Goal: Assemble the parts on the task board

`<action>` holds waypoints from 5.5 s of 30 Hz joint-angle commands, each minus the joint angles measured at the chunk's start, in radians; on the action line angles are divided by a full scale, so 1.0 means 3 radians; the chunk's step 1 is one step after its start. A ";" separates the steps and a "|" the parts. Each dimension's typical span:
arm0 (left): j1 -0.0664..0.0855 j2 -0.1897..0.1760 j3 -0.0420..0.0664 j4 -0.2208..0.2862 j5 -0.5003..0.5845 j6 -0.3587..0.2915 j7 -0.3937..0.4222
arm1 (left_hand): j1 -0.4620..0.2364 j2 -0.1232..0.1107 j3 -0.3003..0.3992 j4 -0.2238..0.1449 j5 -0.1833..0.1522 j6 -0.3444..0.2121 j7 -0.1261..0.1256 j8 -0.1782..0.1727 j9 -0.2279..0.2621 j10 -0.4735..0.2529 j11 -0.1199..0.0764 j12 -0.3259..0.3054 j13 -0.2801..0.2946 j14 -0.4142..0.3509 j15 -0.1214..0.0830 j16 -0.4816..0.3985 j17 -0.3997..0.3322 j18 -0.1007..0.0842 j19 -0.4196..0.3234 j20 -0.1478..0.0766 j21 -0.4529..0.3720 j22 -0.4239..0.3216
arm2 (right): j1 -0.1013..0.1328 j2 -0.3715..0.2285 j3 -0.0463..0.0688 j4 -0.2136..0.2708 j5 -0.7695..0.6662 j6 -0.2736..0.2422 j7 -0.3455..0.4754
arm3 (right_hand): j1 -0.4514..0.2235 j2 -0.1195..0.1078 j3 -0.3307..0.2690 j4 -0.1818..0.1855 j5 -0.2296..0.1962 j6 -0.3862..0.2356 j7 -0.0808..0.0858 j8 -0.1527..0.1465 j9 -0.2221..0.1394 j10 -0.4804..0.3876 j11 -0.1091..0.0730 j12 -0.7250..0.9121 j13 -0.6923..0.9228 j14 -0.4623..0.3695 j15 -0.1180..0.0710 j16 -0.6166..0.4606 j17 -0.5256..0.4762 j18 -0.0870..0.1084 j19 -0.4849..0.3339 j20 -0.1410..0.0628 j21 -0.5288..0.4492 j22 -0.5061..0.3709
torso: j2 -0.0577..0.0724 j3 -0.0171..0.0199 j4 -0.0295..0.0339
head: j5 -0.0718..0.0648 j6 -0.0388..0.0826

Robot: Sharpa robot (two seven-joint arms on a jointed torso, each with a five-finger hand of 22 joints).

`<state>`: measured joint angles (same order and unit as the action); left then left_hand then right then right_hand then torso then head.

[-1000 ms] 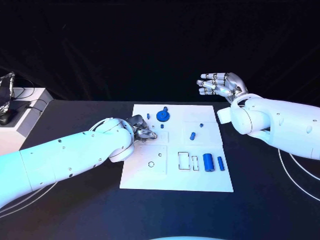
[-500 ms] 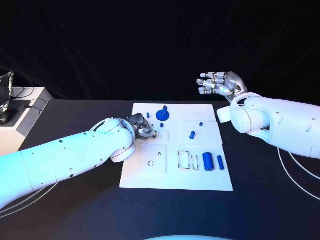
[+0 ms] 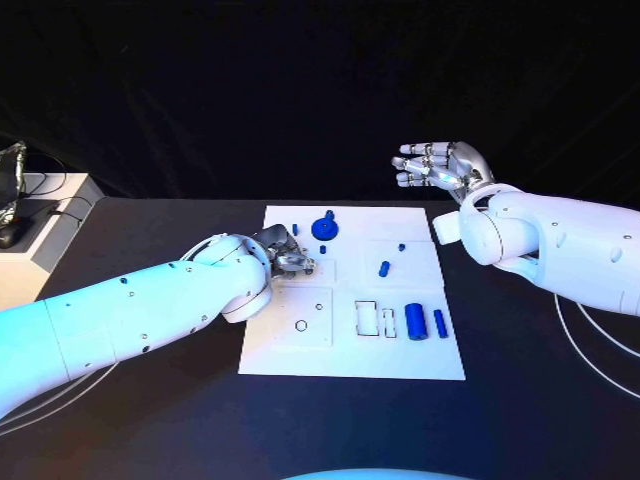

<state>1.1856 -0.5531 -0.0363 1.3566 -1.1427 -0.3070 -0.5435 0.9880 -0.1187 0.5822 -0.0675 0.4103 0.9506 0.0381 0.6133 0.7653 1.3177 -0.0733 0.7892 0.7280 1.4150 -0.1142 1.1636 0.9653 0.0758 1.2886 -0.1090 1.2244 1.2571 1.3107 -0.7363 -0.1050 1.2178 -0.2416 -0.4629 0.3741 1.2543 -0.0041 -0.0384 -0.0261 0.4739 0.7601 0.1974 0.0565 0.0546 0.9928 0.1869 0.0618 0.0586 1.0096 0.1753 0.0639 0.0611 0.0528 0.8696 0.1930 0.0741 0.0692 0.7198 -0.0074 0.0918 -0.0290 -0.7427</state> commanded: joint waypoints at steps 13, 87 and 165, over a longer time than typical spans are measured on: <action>-0.0002 0.0022 -0.0001 -0.0042 -0.0070 0.0288 -0.0016 | 0.0121 0.0139 0.0202 -0.0196 -0.0037 0.0138 -0.0167 0.0027 0.0034 -0.0022 -0.0030 0.0010 0.0018 -0.0007 -0.0011 0.0008 -0.0034 -0.0029 0.0007 0.0009 -0.0049 0.0018 | -0.0003 0.0003 0.0002 0.0006 -0.0009 0.0072 0.0019 | -0.0018 0.0027 -0.0004 0.0013 0.0015 0.0010 0.0093 -0.0016 -0.0003 0.0017 -0.0001 -0.0010 -0.0003 -0.0018 0.0001 -0.0014 -0.0005 0.0045 -0.0026 -0.0002 -0.0010 -0.0005 | -0.0002 -0.0002 0.0000 | 0.0000 -0.0021; -0.0020 0.0117 0.0004 -0.0181 -0.0099 0.0554 -0.0105 | -0.0261 0.0310 0.0281 -0.0338 0.0003 0.0501 -0.0268 -0.0185 0.0276 0.0206 -0.0067 0.0048 -0.0191 0.0033 0.0011 0.0265 0.0178 -0.0045 0.0107 0.0105 -0.0049 0.0233 | -0.0017 0.0002 0.0001 -0.0001 -0.0010 0.0083 0.0014 | -0.0019 0.0030 0.0007 0.0008 0.0041 0.0014 0.0099 -0.0016 -0.0003 0.0019 0.0000 -0.0010 -0.0003 -0.0040 0.0004 -0.0015 -0.0006 0.0043 -0.0036 0.0001 -0.0011 -0.0005 | -0.0003 -0.0001 0.0001 | -0.0011 -0.0078; 0.0047 0.0202 0.0012 -0.0327 -0.0073 0.0732 -0.0202 | 0.0184 0.0325 -0.1917 0.0697 -0.0041 0.0621 -0.0307 -0.0396 0.0470 0.0215 -0.0089 0.0021 -0.0116 0.0015 -0.0019 0.0238 0.0059 -0.0077 0.0146 0.0039 -0.0181 0.0324 | -0.0053 0.0006 0.0001 -0.0021 -0.0034 0.0121 0.0007 | -0.0038 0.0024 0.0000 -0.0013 0.0072 -0.0019 0.0110 -0.0018 -0.0005 0.0012 0.0006 -0.0010 -0.0003 -0.0102 0.0011 -0.0017 -0.0008 0.0039 -0.0061 0.0008 -0.0013 -0.0006 | -0.0003 -0.0003 0.0000 | -0.0012 -0.0091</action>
<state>1.2057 -0.4928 -0.0288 1.2564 -1.1730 -0.1121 -0.5919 1.0483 -0.0242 0.0122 0.1402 0.4017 1.1368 -0.0553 0.4932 0.9060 1.3813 -0.1050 0.7898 0.6940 1.4202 -0.1123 1.2295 0.9823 0.0602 1.3301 -0.0938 1.1740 1.3076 1.2953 -0.7339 -0.1052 1.2103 -0.2441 -0.4431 0.3683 1.2502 0.0000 -0.0383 -0.0262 0.4916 0.7601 0.1974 0.0565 0.0547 0.9928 0.1869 0.0618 0.0586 0.9843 0.1788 0.0639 0.0597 0.0529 0.8587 0.1967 0.0741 0.0692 0.7186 -0.0077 0.0918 -0.0321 -0.7705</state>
